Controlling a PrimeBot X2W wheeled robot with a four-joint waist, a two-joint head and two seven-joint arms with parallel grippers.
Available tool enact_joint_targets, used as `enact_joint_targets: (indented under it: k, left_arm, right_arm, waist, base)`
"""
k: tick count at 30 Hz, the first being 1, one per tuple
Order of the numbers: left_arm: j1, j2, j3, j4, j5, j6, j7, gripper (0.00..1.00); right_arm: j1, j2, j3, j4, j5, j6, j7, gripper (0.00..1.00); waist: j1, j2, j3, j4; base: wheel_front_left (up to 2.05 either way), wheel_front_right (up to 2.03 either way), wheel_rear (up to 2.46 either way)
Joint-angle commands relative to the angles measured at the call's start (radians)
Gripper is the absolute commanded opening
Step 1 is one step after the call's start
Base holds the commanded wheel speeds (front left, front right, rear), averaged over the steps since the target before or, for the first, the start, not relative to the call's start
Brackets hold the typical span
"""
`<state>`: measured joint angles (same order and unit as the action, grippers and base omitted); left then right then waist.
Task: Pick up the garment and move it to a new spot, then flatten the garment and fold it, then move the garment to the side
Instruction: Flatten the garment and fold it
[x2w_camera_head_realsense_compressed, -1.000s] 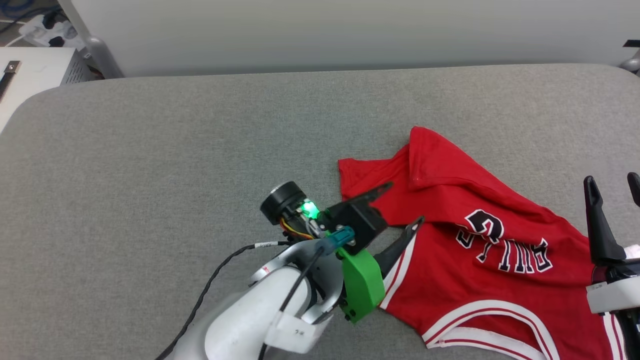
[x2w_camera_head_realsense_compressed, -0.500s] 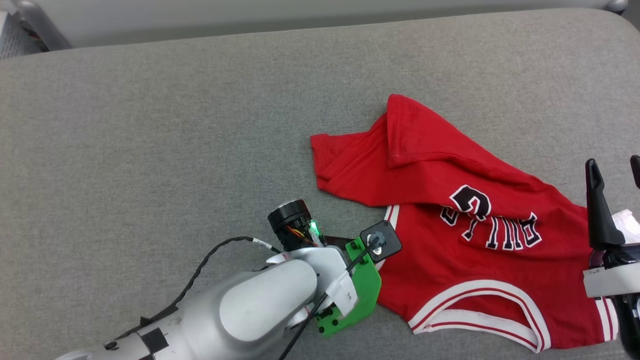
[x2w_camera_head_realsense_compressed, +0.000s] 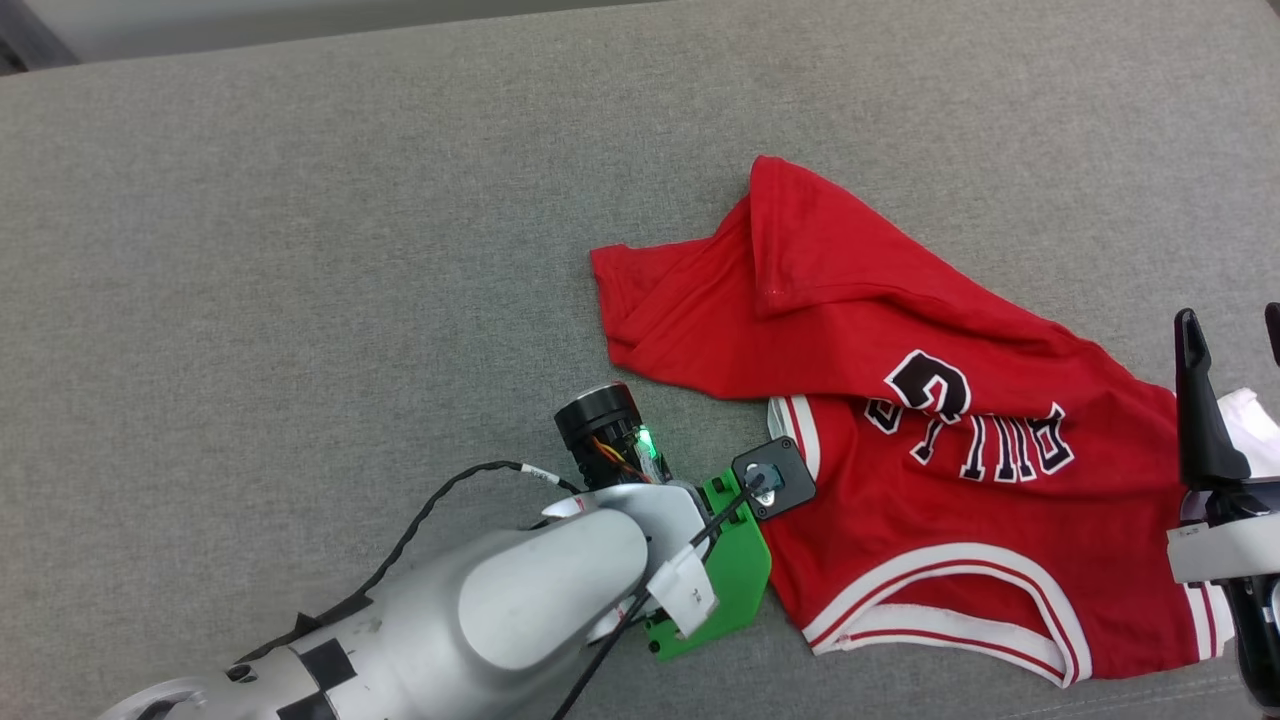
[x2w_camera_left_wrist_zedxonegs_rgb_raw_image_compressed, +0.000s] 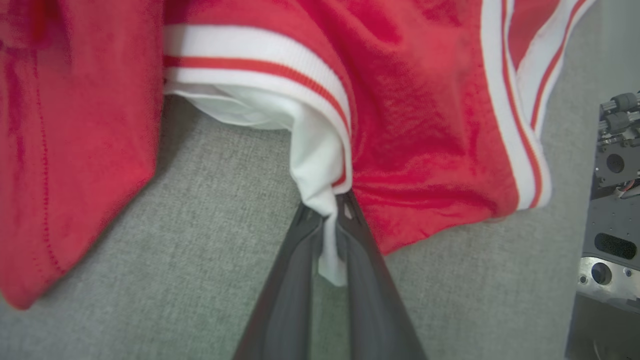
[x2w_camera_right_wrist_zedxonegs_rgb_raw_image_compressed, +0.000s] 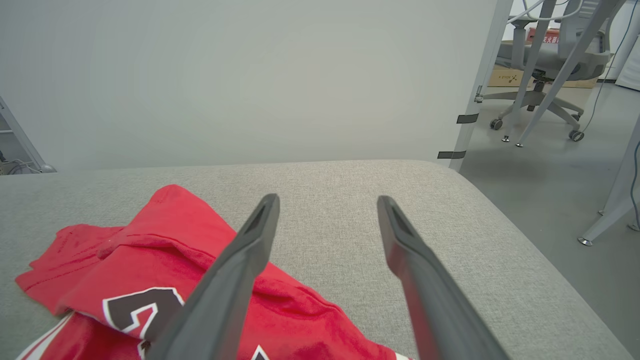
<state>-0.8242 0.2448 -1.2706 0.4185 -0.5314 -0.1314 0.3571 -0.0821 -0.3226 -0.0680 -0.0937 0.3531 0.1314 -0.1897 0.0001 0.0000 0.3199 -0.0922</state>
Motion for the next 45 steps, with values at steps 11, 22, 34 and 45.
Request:
enact_joint_targets:
  k: [11, 22, 34, 45]
  left_arm:
    - [-0.041, 0.164, 0.202, -0.005, -0.062, 0.120, -0.224, 0.00]
    - [0.112, 0.493, 0.385, -0.062, -0.173, 0.289, -0.265, 0.00]
    - [0.326, 0.503, 0.379, 0.021, -0.309, 0.321, -0.205, 0.00]
    - [0.323, 0.412, 0.395, 0.090, -0.299, 0.312, -0.369, 1.00]
  right_arm:
    - [0.048, 0.009, -0.033, 0.040, 0.000, -0.001, -0.011, 1.00]
    - [0.066, 0.008, -0.038, 0.070, 0.008, -0.001, -0.020, 1.00]
    - [0.059, -0.002, -0.029, 0.077, 0.010, -0.001, -0.009, 1.00]
    - [0.043, -0.035, 0.031, 0.034, 0.010, -0.001, 0.044, 1.00]
  waist:
    - [-0.0001, 0.0000, -0.119, 0.107]
    - [-0.0001, 0.0000, -0.113, 0.121]
    - [-0.0001, 0.0000, -0.086, 0.093]
    - [-0.0001, 0.0000, -0.143, 0.127]
  base:
    - [0.00, 0.00, 0.00]
    - [0.00, 0.00, 0.00]
    - [0.00, 0.00, 0.00]
    - [0.00, 0.00, 0.00]
